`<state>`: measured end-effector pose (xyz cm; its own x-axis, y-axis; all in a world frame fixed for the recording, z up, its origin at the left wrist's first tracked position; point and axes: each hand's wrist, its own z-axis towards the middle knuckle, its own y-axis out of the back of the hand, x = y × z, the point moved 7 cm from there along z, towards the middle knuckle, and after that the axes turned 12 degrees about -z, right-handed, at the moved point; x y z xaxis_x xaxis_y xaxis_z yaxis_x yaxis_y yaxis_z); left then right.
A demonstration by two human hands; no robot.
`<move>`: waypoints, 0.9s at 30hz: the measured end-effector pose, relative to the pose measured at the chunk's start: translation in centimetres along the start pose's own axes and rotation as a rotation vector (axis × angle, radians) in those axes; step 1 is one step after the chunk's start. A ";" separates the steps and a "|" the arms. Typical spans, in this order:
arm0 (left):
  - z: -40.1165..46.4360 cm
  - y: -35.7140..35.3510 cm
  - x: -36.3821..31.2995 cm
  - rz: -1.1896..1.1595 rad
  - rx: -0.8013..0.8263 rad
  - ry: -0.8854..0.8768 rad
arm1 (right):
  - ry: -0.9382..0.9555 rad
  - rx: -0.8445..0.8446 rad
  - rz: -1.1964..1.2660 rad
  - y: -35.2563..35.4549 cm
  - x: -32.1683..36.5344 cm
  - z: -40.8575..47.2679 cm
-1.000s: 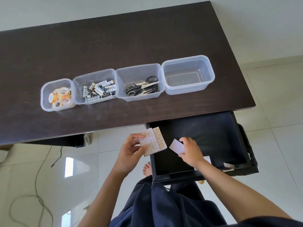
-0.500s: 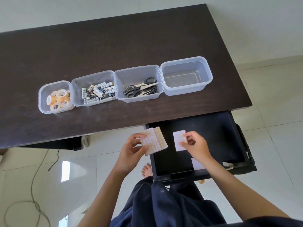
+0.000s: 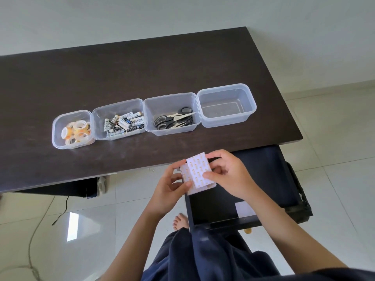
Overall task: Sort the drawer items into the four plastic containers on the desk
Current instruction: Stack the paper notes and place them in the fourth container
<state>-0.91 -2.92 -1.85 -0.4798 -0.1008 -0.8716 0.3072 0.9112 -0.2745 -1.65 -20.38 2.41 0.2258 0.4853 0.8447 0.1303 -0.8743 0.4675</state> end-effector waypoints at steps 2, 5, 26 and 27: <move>-0.1 -0.1 -0.2 0.004 0.007 -0.011 | -0.019 0.007 -0.041 -0.5 -0.2 0.0; -0.4 0.1 -0.2 -0.027 0.003 -0.015 | -0.016 -0.028 -0.123 -0.6 -0.1 -0.1; 0.0 -0.9 0.2 -0.169 0.044 -0.009 | 0.021 -0.072 0.005 -2.4 -1.7 -0.5; 0.0 -1.0 0.2 -0.159 0.058 -0.008 | 0.019 -0.077 0.010 -2.4 -1.8 -0.4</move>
<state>-1.32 -3.82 -1.70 -0.5197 -0.2451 -0.8184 0.2750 0.8590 -0.4319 -2.76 -19.20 -0.12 0.2087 0.4767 0.8540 0.0529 -0.8774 0.4768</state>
